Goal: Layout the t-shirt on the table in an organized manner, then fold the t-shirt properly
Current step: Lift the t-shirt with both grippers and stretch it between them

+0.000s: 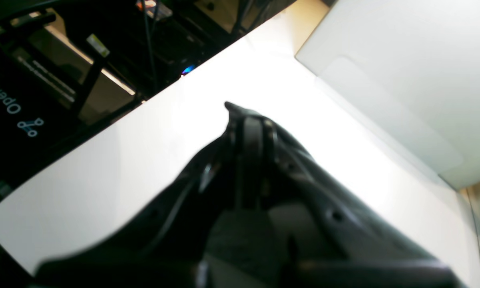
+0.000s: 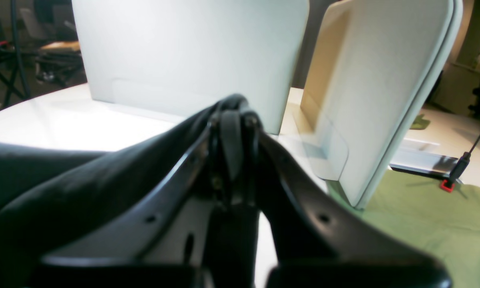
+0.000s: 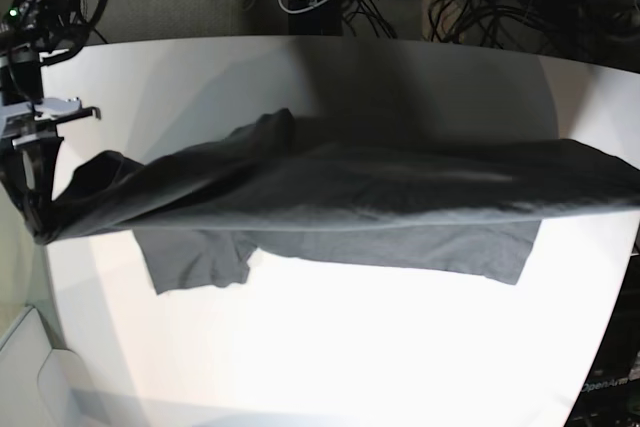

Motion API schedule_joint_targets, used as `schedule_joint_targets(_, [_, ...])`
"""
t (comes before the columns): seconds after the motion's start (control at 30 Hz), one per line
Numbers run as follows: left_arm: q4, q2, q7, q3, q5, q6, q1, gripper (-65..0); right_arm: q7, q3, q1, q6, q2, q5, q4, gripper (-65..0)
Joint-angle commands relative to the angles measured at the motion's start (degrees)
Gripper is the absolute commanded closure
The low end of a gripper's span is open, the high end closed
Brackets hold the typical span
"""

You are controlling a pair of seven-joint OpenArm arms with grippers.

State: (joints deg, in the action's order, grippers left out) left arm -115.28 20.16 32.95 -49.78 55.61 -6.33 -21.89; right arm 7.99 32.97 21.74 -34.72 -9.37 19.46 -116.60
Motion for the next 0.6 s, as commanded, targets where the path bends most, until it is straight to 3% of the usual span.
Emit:
schedule_joint_targets(0.0, [-0.98,1.16,-1.96,-0.55,0.6,0.22,0.83,-0.1,1.99,0.22,-0.51,0.39,-0.79,1.06,-0.9,0.0])
schedule_joint_targets(0.1, [-0.89,1.16,-1.61,-0.2,0.08,0.22,3.38,-0.1,1.73,-0.05,-3.23,0.39,-0.79,0.89,-0.63,0.0])
schedule_joint_targets(0.17, [-0.54,1.16,-1.52,-0.02,-0.01,0.22,5.93,-0.1,-2.05,-0.14,-6.48,0.39,-0.79,0.8,-0.46,0.0])
schedule_joint_targets(0.3, [-0.1,3.0,-1.52,5.34,-2.56,0.13,11.47,-0.1,-18.76,-2.69,-18.44,0.39,-1.67,-0.52,0.24,0.0])
schedule_joint_targets(0.43, [4.3,5.29,-1.52,14.48,-8.27,0.13,18.51,-0.1,-34.93,-9.54,-32.59,0.39,-3.07,-4.74,3.76,0.0])
schedule_joint_targets(0.57, [12.91,6.34,-1.61,21.87,-12.41,0.13,28.18,-0.1,-42.93,-18.42,-45.43,0.39,-4.13,-8.87,12.38,0.0])
